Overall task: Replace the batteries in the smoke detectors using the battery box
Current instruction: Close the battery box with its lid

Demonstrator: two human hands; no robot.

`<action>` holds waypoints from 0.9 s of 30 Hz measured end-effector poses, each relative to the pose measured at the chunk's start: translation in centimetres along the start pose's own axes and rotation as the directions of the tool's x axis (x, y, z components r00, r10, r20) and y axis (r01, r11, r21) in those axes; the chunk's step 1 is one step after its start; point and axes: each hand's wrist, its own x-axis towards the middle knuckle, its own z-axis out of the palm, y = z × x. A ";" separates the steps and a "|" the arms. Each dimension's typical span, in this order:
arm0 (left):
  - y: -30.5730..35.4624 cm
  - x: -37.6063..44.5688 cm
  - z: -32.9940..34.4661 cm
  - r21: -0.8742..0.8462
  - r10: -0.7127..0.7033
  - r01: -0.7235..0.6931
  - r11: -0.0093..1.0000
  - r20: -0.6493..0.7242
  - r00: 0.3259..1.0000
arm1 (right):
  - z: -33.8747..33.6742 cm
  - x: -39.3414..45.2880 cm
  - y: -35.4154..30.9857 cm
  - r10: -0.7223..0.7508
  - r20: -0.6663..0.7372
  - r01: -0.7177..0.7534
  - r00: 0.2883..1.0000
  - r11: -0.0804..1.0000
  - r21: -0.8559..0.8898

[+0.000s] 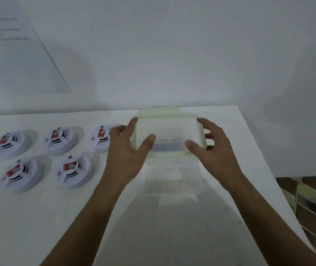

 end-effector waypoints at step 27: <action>-2.2 -12.8 1.7 -0.016 -0.201 0.204 0.979 0.119 0.972 | -2.3 -10.9 3.9 0.193 0.299 -0.178 0.935 0.981 -0.077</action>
